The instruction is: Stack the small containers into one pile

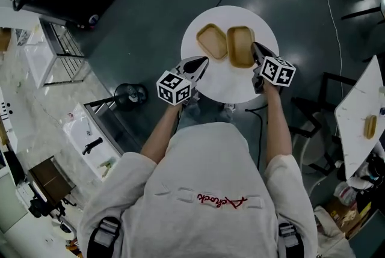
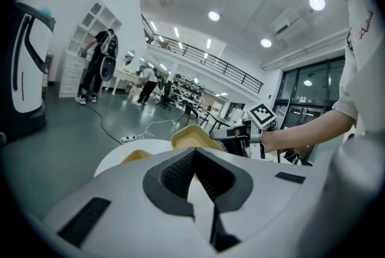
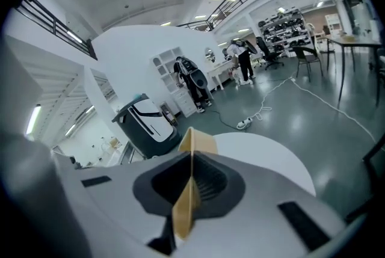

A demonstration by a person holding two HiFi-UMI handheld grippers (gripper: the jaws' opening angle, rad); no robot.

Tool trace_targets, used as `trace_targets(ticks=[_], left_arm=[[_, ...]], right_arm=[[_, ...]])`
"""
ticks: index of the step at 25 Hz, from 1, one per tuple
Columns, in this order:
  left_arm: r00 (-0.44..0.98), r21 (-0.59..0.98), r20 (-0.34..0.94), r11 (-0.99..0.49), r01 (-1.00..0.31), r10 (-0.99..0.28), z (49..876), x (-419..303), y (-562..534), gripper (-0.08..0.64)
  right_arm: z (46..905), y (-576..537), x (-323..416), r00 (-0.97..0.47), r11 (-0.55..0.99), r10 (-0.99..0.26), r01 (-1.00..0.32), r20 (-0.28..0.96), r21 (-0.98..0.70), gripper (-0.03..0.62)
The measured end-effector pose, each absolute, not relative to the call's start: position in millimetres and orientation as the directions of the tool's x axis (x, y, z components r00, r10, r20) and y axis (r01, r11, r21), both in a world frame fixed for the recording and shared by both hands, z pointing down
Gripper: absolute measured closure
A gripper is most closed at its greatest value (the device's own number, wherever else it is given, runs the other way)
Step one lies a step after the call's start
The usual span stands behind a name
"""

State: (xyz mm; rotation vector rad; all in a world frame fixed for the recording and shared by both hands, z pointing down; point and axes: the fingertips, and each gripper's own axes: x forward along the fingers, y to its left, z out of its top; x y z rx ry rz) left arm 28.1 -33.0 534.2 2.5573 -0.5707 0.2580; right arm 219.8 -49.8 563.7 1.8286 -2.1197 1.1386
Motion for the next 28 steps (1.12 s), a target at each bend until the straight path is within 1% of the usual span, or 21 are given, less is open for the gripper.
trace_targets(ticks=[5,15,22,28], left_arm=[[0.862,0.426,0.275,-0.75,-0.506,-0.426,527.5,-1.0,-39.7,0.549],[0.78,0.427,0.282,-0.655,-0.623,-0.558,529.3,-64.5,-42.4,0.549],[0.737,0.439,0.287,-0.601,-0.669,-0.612,536.5,-87.5,-40.7,0.549],[0.718,0.442,0.293,-0.577,-0.687,-0.631,539.8,-96.8,-43.9,0.549]], right_arm=[[559.7,-67.3,185.8,-0.343,0.084,-0.768,-0.891,0.541,-0.447,0.565],[572.9,-94.4,115.3,-0.479,0.248,-0.661,-0.866,0.578,-0.434,0.565],[589.3,-100.1,85.3,-0.546,0.345,-0.566,-0.838,0.618,-0.423,0.565],[601.9,-105.4,74.5,-0.568,0.386,-0.506,-0.822,0.649,-0.419,0.565]])
